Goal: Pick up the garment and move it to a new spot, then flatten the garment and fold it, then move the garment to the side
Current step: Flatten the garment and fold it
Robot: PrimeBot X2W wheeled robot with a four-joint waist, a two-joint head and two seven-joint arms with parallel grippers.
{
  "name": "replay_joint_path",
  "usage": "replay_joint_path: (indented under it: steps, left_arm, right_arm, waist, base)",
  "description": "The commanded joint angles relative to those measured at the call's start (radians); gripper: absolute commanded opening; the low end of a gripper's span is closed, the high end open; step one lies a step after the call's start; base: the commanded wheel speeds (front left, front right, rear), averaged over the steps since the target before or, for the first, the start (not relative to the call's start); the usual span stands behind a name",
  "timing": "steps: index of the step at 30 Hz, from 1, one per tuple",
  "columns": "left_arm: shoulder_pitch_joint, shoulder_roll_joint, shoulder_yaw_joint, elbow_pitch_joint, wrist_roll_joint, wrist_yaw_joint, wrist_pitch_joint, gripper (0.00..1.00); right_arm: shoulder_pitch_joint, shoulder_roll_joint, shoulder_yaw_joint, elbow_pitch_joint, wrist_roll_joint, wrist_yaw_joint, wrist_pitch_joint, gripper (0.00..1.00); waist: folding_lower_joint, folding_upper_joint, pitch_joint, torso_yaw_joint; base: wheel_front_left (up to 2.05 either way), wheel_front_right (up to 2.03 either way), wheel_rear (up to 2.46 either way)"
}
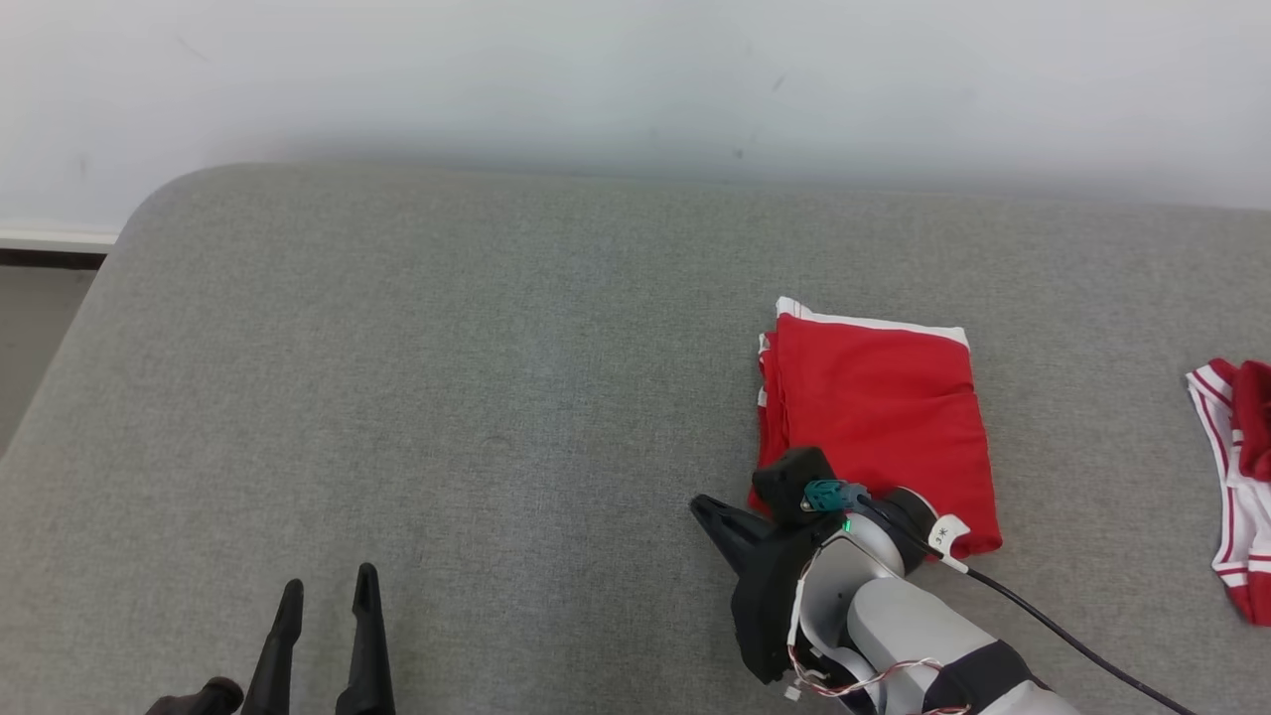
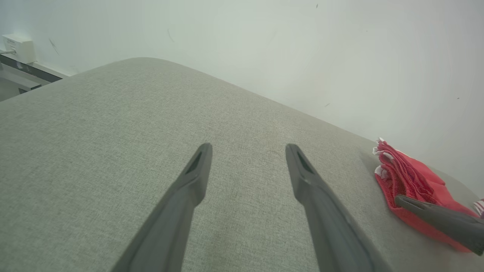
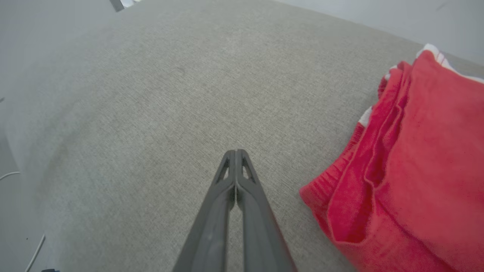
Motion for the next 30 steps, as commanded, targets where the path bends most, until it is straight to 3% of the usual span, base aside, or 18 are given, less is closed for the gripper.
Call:
replay_joint_path:
  steps: [1,8,9,10,11,25,30]
  left_arm:
    - [0.01,0.001,0.01,-0.001,0.008,0.002,-0.001,1.0]
    - [0.023,0.0,0.047,-0.009,0.025,0.013,-0.001,1.0]
    - [0.025,0.001,0.051,-0.012,0.027,0.016,-0.001,1.0]
    - [0.026,0.001,0.058,-0.016,0.031,0.018,-0.001,1.0]
    - [0.029,0.0,0.061,-0.018,0.029,0.022,-0.001,1.0]
    - [0.028,0.001,0.054,-0.037,0.056,0.035,-0.001,1.0]
    - [0.02,0.0,0.055,-0.02,0.088,0.031,-0.001,1.0]
  right_arm:
    - [0.011,-0.003,0.016,-0.031,0.034,-0.003,-0.021,0.0]
    - [0.036,-0.044,-0.052,-0.113,0.068,-0.003,-0.144,0.0]
    - [0.044,-0.05,-0.076,-0.122,0.065,-0.003,-0.163,0.31]
    - [0.054,-0.053,-0.098,-0.13,0.06,-0.003,-0.179,0.48]
    - [0.063,-0.058,-0.12,-0.138,0.055,-0.003,-0.191,1.0]
    - [0.255,-0.1,-0.46,-0.209,-0.055,-0.003,-0.301,1.0]
    - [0.299,-0.125,-0.508,-0.21,-0.098,-0.003,-0.306,1.0]
  waist:
    - [0.0,0.0,-0.01,-0.011]
    - [0.0,0.0,-0.049,-0.059]
    - [0.0,0.0,-0.055,-0.067]
    - [0.0,0.0,-0.062,-0.078]
    - [0.0,0.0,-0.068,-0.086]
    - [0.0,0.0,-0.115,-0.186]
    - [0.0,0.0,-0.118,-0.209]
  base:
    - [0.0,0.0,0.0]
    - [0.0,0.0,0.0]
    - [0.0,0.0,0.0]
    - [0.0,0.0,0.0]
    - [0.0,0.0,0.0]
    - [0.0,0.0,0.0]
    - [0.0,0.0,0.0]
